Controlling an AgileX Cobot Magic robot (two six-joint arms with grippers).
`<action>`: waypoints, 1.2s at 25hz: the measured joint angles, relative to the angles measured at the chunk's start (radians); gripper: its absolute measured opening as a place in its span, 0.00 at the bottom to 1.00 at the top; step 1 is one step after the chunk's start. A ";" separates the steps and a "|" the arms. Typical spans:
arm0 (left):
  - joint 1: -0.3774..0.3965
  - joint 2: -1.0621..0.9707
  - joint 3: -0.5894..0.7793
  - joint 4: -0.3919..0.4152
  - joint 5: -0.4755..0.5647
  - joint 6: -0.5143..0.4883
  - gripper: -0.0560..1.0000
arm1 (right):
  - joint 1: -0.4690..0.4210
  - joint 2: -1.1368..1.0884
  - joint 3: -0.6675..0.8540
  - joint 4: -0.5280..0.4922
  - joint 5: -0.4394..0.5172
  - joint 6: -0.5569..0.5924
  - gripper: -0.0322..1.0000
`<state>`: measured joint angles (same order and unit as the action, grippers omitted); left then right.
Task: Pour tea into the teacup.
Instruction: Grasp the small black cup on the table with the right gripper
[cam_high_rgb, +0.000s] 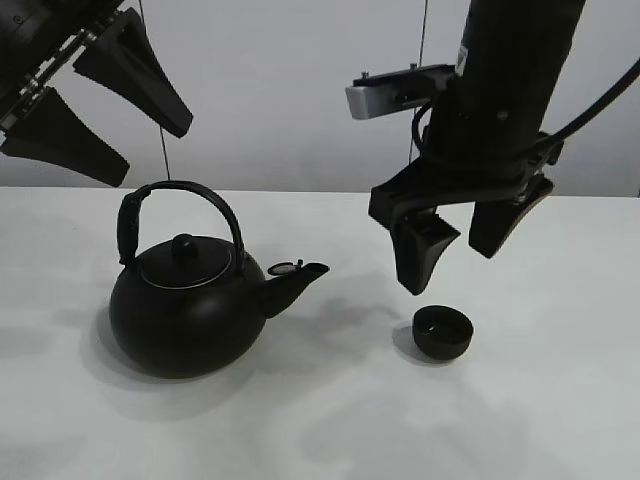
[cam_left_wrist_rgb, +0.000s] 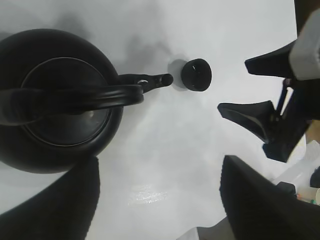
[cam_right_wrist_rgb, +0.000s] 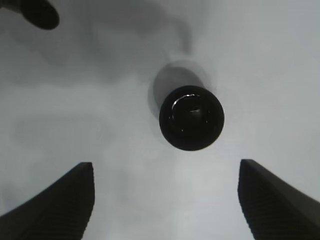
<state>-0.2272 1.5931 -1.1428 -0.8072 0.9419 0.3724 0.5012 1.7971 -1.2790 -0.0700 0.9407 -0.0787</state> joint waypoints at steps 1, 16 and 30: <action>0.000 0.000 0.000 0.000 0.000 0.000 0.52 | 0.000 0.020 0.000 0.001 -0.012 0.002 0.56; 0.000 0.000 0.000 0.000 0.000 -0.001 0.52 | -0.039 0.147 -0.003 0.010 -0.117 0.079 0.56; 0.000 0.000 0.000 0.000 0.000 0.000 0.52 | -0.087 0.155 -0.003 0.056 -0.136 0.035 0.66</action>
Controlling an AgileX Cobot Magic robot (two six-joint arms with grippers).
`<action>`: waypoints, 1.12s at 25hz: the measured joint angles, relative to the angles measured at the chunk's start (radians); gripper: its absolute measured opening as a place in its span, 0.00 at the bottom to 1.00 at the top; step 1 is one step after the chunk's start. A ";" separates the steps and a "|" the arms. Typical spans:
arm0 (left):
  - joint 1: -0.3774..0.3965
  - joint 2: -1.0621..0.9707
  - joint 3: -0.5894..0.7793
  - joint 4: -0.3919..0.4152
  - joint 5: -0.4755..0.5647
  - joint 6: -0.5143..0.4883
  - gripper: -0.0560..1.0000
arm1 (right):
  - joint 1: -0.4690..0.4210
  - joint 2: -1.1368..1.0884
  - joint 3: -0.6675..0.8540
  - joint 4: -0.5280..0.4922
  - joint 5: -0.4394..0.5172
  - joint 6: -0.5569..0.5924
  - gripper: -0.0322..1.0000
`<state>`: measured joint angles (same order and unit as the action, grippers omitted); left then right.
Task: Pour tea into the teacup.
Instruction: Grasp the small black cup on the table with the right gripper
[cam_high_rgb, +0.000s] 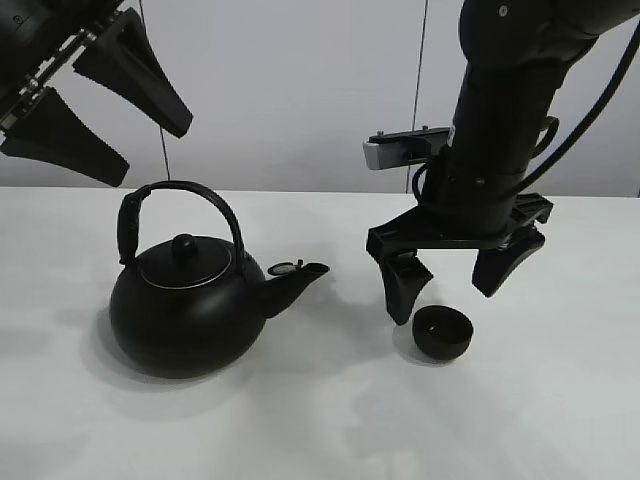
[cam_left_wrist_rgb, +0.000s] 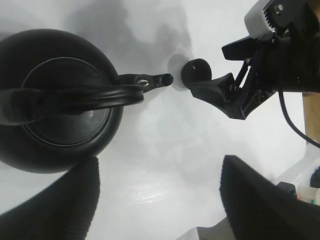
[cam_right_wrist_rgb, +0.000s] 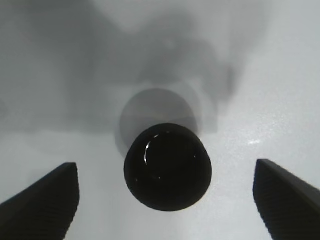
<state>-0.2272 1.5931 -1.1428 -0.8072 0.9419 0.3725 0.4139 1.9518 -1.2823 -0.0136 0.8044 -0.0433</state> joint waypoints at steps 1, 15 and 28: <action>0.000 0.000 0.000 0.000 0.000 0.000 0.52 | 0.000 0.006 -0.001 -0.001 -0.001 -0.002 0.66; 0.000 0.000 0.000 0.000 0.000 0.000 0.52 | 0.001 0.065 -0.003 0.026 -0.017 -0.006 0.66; 0.000 0.000 0.000 0.000 0.000 0.000 0.52 | 0.001 0.089 -0.005 0.031 -0.017 -0.003 0.42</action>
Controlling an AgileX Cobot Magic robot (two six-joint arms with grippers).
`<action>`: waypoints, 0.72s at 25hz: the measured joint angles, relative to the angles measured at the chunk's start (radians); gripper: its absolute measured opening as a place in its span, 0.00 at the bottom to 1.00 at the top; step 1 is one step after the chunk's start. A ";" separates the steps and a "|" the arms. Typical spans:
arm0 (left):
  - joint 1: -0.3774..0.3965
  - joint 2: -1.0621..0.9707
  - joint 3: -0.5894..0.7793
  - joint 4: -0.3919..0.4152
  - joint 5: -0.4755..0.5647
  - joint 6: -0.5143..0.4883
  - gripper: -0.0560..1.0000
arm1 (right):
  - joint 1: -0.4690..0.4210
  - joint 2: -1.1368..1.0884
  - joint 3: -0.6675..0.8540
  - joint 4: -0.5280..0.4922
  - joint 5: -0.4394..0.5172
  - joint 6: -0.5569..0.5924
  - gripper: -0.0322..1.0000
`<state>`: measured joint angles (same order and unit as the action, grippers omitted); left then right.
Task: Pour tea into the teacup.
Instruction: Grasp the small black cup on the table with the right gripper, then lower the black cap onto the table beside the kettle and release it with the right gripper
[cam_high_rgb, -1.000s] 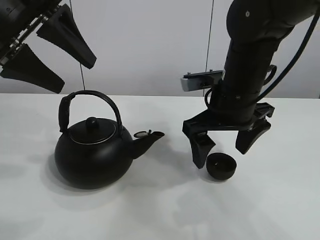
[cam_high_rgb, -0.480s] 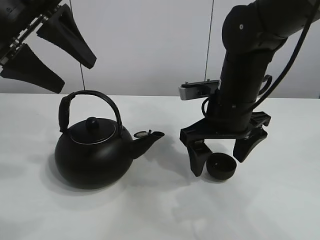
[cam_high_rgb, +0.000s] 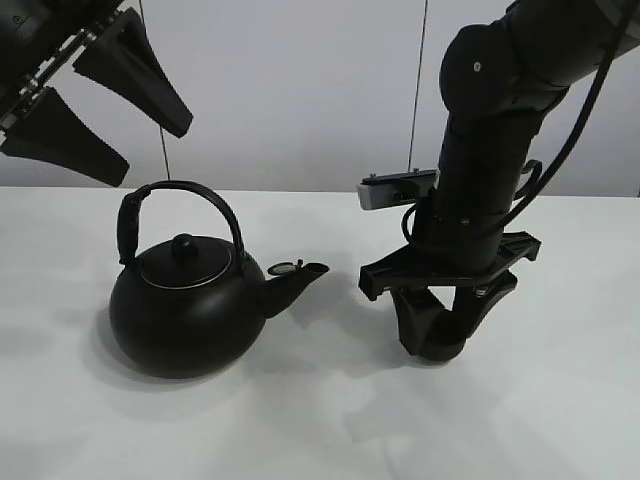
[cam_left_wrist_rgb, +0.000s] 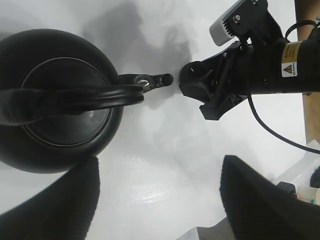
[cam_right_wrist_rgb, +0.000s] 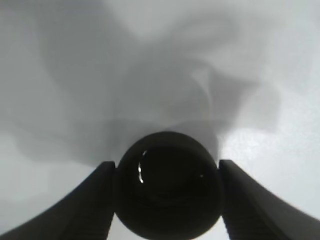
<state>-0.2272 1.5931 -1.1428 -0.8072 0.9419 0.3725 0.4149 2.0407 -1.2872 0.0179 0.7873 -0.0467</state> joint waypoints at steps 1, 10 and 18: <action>0.000 0.000 0.000 0.000 0.000 0.000 0.52 | 0.000 0.000 0.000 0.002 0.003 0.001 0.42; 0.000 0.000 0.000 0.000 0.000 0.000 0.52 | 0.000 -0.029 0.000 0.006 0.064 0.001 0.42; 0.000 0.000 0.000 0.000 0.000 -0.001 0.52 | 0.000 -0.158 0.000 0.006 0.084 0.014 0.42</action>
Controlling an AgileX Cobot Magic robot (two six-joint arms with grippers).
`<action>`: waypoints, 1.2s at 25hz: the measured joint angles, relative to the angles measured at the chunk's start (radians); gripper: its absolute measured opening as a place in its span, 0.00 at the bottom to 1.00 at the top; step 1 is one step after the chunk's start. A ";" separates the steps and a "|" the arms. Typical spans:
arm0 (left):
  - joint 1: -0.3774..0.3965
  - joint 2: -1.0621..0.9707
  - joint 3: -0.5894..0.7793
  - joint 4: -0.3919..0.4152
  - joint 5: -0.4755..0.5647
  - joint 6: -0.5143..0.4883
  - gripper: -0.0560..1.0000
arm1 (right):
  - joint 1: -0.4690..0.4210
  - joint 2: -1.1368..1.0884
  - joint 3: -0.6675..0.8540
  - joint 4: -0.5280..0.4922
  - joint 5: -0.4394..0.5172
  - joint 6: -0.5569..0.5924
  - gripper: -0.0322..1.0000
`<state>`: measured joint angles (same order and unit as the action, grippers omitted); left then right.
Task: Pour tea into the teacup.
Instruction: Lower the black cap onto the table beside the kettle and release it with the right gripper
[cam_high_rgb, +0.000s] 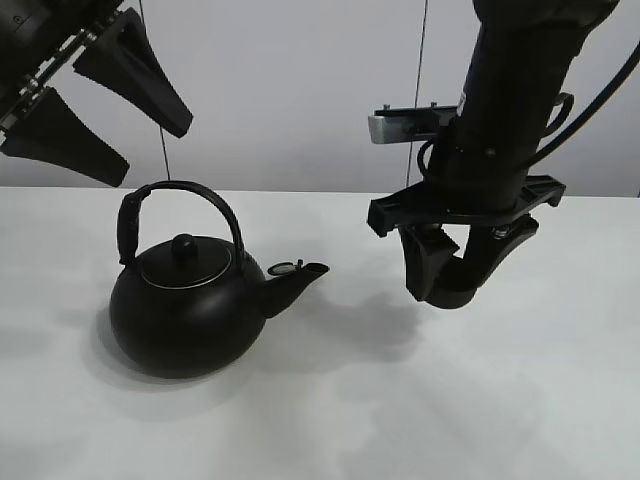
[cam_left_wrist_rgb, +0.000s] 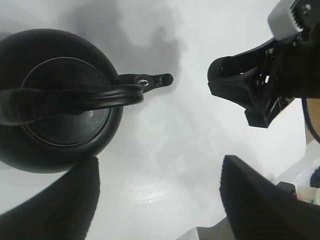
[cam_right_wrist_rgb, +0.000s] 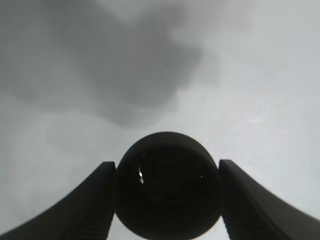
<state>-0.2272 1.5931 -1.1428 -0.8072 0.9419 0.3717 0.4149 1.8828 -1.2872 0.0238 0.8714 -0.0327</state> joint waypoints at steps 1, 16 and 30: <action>0.000 0.000 0.000 0.000 0.000 0.000 0.52 | 0.000 -0.006 0.000 0.000 0.001 0.002 0.42; 0.000 0.000 0.000 0.000 0.000 0.000 0.52 | 0.000 -0.012 0.000 0.077 0.009 0.006 0.42; 0.000 0.000 0.000 0.000 0.000 0.000 0.52 | 0.156 -0.012 0.000 0.156 -0.115 0.009 0.42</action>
<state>-0.2272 1.5931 -1.1428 -0.8072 0.9419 0.3717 0.5708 1.8713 -1.2872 0.1801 0.7565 -0.0238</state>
